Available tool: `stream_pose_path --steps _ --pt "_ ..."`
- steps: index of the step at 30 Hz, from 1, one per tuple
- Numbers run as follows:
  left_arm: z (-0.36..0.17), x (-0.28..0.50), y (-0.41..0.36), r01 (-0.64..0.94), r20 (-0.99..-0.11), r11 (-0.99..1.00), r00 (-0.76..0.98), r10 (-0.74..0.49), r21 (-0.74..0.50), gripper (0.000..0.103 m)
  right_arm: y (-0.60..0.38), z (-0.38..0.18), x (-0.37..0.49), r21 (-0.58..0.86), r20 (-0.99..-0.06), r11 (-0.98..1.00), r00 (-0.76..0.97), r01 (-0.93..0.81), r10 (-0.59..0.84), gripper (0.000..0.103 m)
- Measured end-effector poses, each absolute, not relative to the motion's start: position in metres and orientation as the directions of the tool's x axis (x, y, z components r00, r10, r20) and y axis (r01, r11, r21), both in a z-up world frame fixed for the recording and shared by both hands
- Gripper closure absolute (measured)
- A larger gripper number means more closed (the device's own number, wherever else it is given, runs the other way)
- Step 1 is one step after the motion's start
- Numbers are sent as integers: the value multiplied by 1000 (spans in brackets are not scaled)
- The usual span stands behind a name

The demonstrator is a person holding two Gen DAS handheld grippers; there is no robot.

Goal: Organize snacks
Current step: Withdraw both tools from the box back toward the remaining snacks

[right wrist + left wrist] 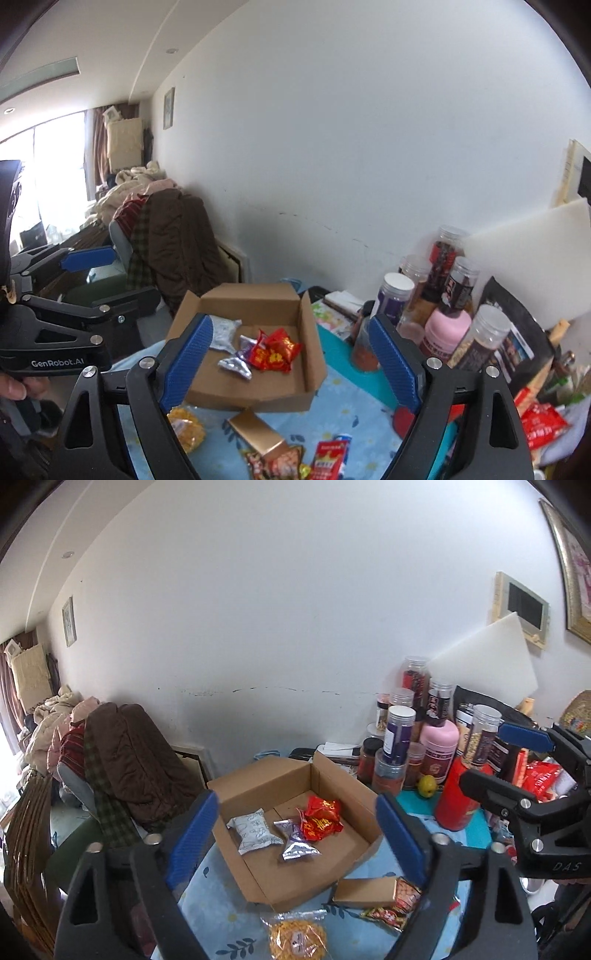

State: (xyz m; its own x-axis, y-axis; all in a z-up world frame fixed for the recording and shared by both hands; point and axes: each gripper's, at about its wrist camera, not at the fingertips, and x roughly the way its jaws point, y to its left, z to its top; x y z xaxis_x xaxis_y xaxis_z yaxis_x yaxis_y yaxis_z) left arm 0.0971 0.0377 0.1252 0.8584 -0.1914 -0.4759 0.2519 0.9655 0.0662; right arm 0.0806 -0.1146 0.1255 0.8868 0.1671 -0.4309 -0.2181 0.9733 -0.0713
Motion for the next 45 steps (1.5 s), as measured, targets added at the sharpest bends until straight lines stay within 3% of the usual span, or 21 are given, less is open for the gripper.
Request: stream_pose_path --steps 2,17,31,45 --pt "124 84 39 257 -460 964 865 -199 66 5 -115 122 69 -60 -423 973 889 -221 176 15" --pt "87 38 47 290 -484 956 842 -237 36 5 -108 74 14 0 -429 976 881 -218 197 13" --pt "19 29 51 320 -594 945 748 -296 -68 5 -110 8 2 89 -508 973 831 -212 227 13" --pt "-40 42 48 297 -677 952 688 -261 -65 5 -109 -51 8 92 -601 980 775 -178 197 13"
